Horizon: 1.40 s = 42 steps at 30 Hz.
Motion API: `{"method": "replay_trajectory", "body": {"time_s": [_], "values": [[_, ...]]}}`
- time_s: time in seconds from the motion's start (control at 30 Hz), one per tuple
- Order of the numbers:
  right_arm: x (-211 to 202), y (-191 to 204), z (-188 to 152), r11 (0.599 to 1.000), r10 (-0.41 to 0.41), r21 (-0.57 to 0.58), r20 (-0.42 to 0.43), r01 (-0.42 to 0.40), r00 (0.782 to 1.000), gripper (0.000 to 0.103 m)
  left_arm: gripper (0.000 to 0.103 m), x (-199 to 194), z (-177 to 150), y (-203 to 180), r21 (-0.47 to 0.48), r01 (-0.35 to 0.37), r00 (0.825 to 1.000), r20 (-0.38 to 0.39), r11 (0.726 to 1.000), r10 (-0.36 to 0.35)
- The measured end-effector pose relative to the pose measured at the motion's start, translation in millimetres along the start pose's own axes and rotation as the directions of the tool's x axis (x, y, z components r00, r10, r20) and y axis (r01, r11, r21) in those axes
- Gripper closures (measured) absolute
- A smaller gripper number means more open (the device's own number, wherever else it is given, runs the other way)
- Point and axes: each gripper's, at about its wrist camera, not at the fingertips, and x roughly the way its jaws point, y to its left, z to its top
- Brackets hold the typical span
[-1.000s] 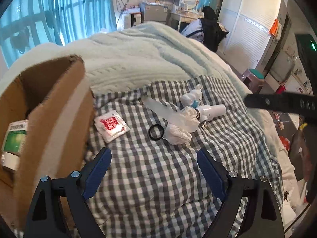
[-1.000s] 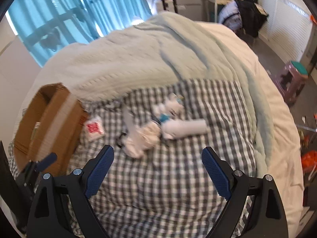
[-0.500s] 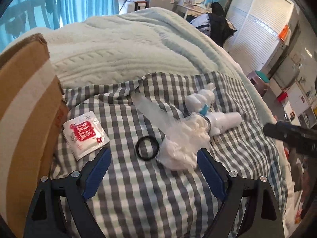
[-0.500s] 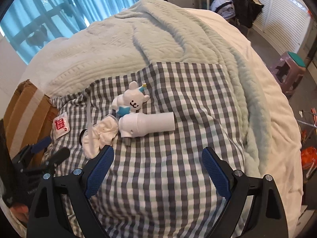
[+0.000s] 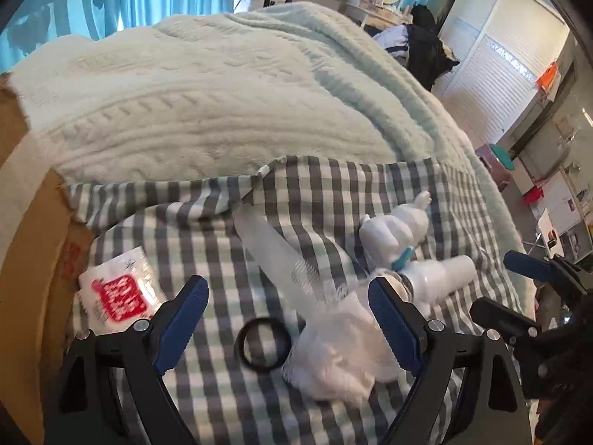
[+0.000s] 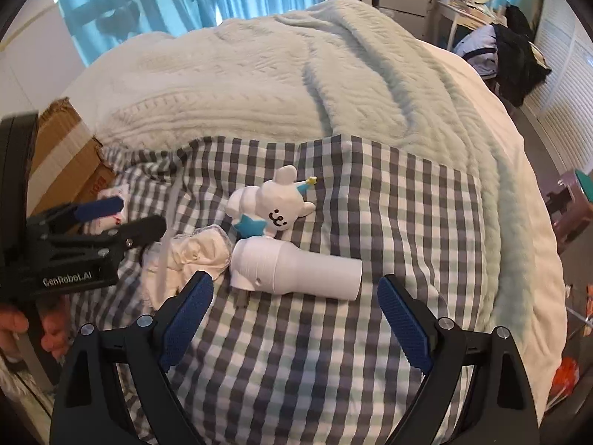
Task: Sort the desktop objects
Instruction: 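Grasp the silver comb with the left gripper while the right grasps the white plush toy, then carry the comb and plush toy over the box and release them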
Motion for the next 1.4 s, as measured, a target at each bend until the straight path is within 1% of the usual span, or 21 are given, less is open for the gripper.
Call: {"method": "replay_trajectory", "body": {"time_s": [0.07,0.1,0.17,0.2,0.23,0.3,0.37,0.4,0.43,0.47,0.5,0.6,0.7,0.87,0.9,0.97,1.0,1.07,1.27,1.4], "values": [[4,-2,4,1.000,0.001,0.012,0.001,-0.001,1.000,0.012,0.014,10,5,-2,0.006,0.006,1.000,-0.017,1.000,-0.006],[4,-3,5,1.000,0.006,0.027,0.003,-0.006,1.000,0.012,0.018,17,8,-2,0.007,0.003,1.000,-0.029,1.000,-0.003],[6,-7,11,0.996,0.034,0.080,0.019,-0.036,0.999,0.012,0.022,29,11,0,-0.002,0.002,0.998,-0.056,1.000,-0.002],[7,-7,14,0.994,0.047,0.100,0.023,-0.049,0.999,0.012,0.028,34,11,2,-0.010,0.005,0.998,-0.068,1.000,-0.006],[10,-6,18,0.991,0.054,0.118,0.024,-0.056,0.998,0.012,0.039,38,11,3,-0.020,0.008,0.997,-0.080,1.000,-0.010],[15,-2,25,0.992,0.032,0.122,0.012,-0.033,0.999,0.012,0.054,48,9,8,-0.038,0.016,0.994,-0.111,0.999,-0.020],[17,1,30,0.991,0.034,0.131,0.017,-0.036,0.999,0.012,0.059,50,7,6,-0.007,0.009,0.995,-0.102,1.000,-0.010],[19,1,32,0.989,0.042,0.140,0.019,-0.045,0.999,0.012,0.067,49,6,4,0.020,0.015,0.996,-0.092,1.000,-0.013],[21,1,34,0.987,0.049,0.154,0.013,-0.051,0.999,0.012,0.075,46,5,5,0.028,0.034,0.996,-0.088,0.999,-0.032],[24,1,35,0.984,0.061,0.170,0.009,-0.061,0.998,0.013,0.078,44,4,6,0.022,0.058,0.995,-0.085,0.998,-0.056],[26,1,36,0.980,0.075,0.185,0.007,-0.075,0.997,0.013,0.078,42,4,7,0.019,0.071,0.994,-0.083,0.997,-0.070],[36,2,38,0.971,0.091,0.223,-0.012,-0.086,0.996,0.012,0.078,33,0,10,0.028,0.070,0.995,-0.070,0.997,-0.067],[48,-1,41,0.959,0.110,0.267,-0.032,-0.097,0.993,0.013,0.078,21,-3,16,0.018,0.085,0.995,-0.050,0.996,-0.084],[72,-5,46,0.929,0.141,0.354,-0.061,-0.111,0.988,0.013,0.078,1,1,25,0.003,0.062,0.998,-0.007,0.998,-0.062],[78,-6,47,0.924,0.145,0.366,-0.072,-0.110,0.987,0.015,0.078,-3,3,26,0.003,0.056,0.998,-0.002,0.998,-0.056],[87,-7,47,0.915,0.164,0.386,-0.089,-0.118,0.982,0.027,0.078,-6,5,29,0.001,0.040,0.999,0.005,0.999,-0.040],[90,-6,48,0.913,0.165,0.393,-0.098,-0.114,0.982,0.030,0.078,-8,8,31,0.001,0.036,0.999,0.007,0.999,-0.036],[91,-2,48,0.919,0.162,0.377,-0.104,-0.112,0.981,0.041,0.078,-10,9,31,0.003,0.026,1.000,0.007,1.000,-0.026],[71,13,52,0.944,0.135,0.313,-0.072,-0.106,0.988,0.041,0.078,-16,3,36,0.011,0.004,1.000,0.005,1.000,-0.004],[49,24,58,0.955,0.130,0.276,-0.047,-0.112,0.990,0.041,0.078,-30,1,42,-0.006,0.013,1.000,0.011,1.000,-0.013]]}}
